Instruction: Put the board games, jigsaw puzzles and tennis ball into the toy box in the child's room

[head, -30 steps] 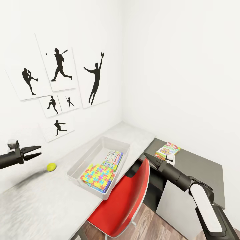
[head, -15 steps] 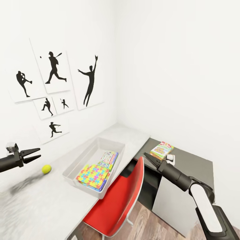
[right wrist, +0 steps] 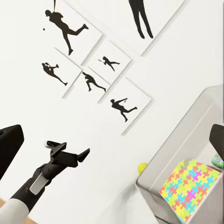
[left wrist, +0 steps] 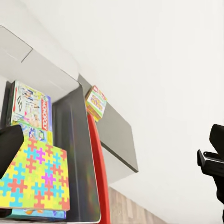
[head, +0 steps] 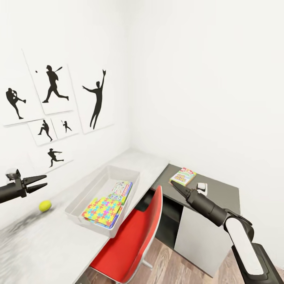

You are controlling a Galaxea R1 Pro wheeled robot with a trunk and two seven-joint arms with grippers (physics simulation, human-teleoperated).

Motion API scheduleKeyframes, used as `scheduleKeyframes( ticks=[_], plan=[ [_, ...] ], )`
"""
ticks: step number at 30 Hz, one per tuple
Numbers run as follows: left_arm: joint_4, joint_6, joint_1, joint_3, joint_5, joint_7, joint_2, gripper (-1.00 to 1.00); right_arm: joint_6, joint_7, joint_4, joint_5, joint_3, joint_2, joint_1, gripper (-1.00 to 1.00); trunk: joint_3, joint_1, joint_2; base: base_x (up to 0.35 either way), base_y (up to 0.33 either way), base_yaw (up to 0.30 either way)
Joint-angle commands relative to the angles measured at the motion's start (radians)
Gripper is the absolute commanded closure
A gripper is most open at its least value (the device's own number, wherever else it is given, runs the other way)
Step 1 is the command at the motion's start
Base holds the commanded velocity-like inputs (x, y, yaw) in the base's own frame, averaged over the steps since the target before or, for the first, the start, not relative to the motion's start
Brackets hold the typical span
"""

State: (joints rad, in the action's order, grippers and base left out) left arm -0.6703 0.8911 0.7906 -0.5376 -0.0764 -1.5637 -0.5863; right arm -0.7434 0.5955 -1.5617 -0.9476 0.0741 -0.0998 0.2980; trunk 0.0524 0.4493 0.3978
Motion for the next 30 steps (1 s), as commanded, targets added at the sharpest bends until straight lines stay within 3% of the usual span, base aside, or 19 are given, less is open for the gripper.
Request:
scheduleKeyframes(
  ticks=[1,15,30],
  plan=[
    [-0.001,0.012,0.001,-0.002,-0.008,-0.007,-0.001,-1.0,-0.007,0.0,0.0,-0.003,0.001,0.0,0.001,-1.0,0.001,0.001,0.002,-0.001,0.0,-0.143],
    [-0.002,0.014,0.001,0.006,-0.007,-0.007,0.0,-1.0,-0.007,0.001,0.0,-0.003,0.002,0.0,0.001,-1.0,-0.01,0.001,0.002,-0.001,0.0,-0.07],
    [-0.003,0.014,0.001,0.005,-0.006,-0.007,0.003,-1.0,0.018,0.0,0.0,-0.003,0.003,0.0,0.001,-1.0,-0.011,0.001,0.002,-0.095,0.0,-0.002]
  ],
)
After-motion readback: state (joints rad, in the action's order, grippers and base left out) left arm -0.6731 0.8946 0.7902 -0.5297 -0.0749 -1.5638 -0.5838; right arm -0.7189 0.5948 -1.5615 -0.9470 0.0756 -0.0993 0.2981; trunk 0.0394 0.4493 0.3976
